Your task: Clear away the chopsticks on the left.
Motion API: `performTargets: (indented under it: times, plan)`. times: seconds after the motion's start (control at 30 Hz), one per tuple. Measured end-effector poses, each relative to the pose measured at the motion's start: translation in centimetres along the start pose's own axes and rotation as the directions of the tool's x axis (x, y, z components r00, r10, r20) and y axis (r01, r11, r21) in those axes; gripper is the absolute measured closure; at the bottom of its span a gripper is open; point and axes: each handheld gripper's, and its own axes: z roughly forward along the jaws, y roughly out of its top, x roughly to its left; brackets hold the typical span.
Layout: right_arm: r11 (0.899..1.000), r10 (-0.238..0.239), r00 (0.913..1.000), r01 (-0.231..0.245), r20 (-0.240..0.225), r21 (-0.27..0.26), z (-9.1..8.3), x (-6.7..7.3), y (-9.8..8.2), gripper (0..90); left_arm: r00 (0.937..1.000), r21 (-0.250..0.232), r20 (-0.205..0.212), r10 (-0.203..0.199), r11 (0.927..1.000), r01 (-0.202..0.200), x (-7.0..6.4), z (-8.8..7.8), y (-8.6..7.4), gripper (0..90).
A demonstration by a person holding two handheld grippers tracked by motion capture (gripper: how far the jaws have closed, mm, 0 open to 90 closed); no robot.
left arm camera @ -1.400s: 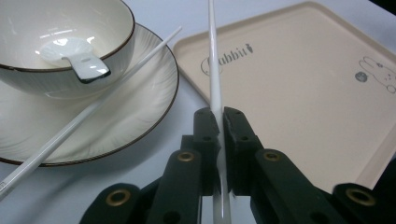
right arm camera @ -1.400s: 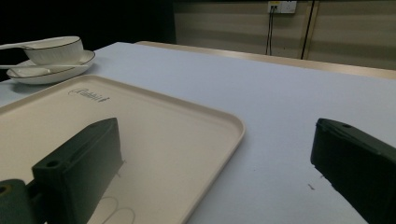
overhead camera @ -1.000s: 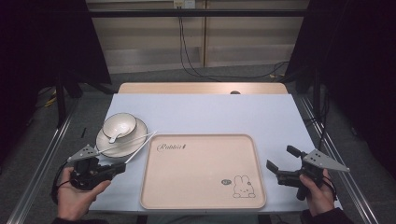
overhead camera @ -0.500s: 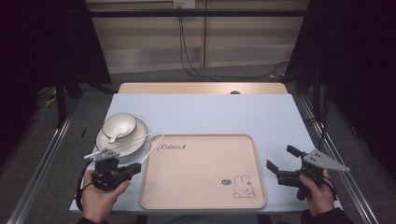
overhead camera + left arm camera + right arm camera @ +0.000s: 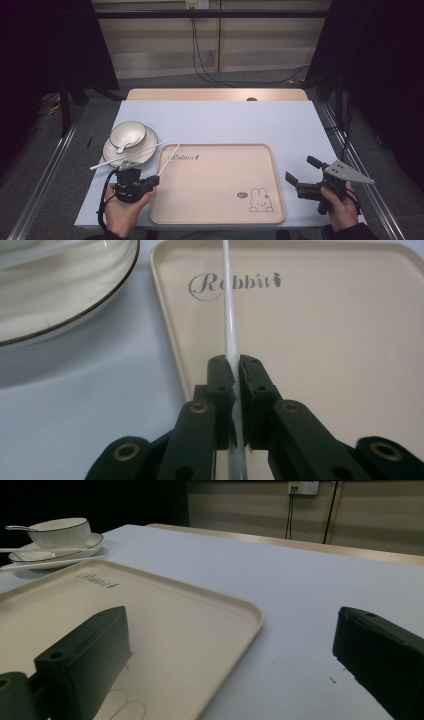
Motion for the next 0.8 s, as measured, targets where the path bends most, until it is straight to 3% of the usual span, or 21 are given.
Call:
performTargets:
  times: [0.07, 0.23, 0.43, 0.57, 0.7, 0.8]
  plan:
    - [1.000, -0.003, 1.0000, 0.003, -0.002, 0.001, 0.0, 0.0, 0.0, 1.6, 0.9998, 0.010, 0.004, -0.021, 0.9997, 0.021, 0.0, 0.4, -0.1, 84.6]
    - [1.000, 0.000, 1.0000, 0.000, 0.005, 0.002, 0.1, -0.1, 0.0, 1.6, 0.9995, 0.058, -0.023, -0.022, 0.9981, 0.023, -0.1, 1.5, 0.1, 84.6]
    - [1.000, -0.006, 1.0000, 0.006, 0.002, 0.004, 0.1, -0.1, 0.0, 1.6, 0.9991, 0.070, -0.023, -0.035, 0.9969, 0.037, -1.1, 2.4, 0.4, 84.5]
    - [1.000, -0.005, 1.0000, 0.006, -0.005, 0.007, 0.1, -0.1, -0.1, 1.6, 0.9995, 0.111, -0.022, -0.023, 0.9935, 0.025, -1.2, 3.3, 0.1, 84.4]
    - [1.000, -0.007, 1.0000, 0.007, -0.005, 0.007, 0.1, 0.0, -0.1, 1.6, 0.9993, 0.111, -0.025, -0.029, 0.9933, 0.032, -1.3, 3.5, 0.1, 84.3]
    - [1.000, -0.008, 1.0000, 0.008, -0.004, 0.008, 0.1, 0.0, -0.1, 1.6, 0.9994, 0.140, -0.024, -0.024, 0.9898, 0.027, -1.3, 4.0, -0.1, 84.2]
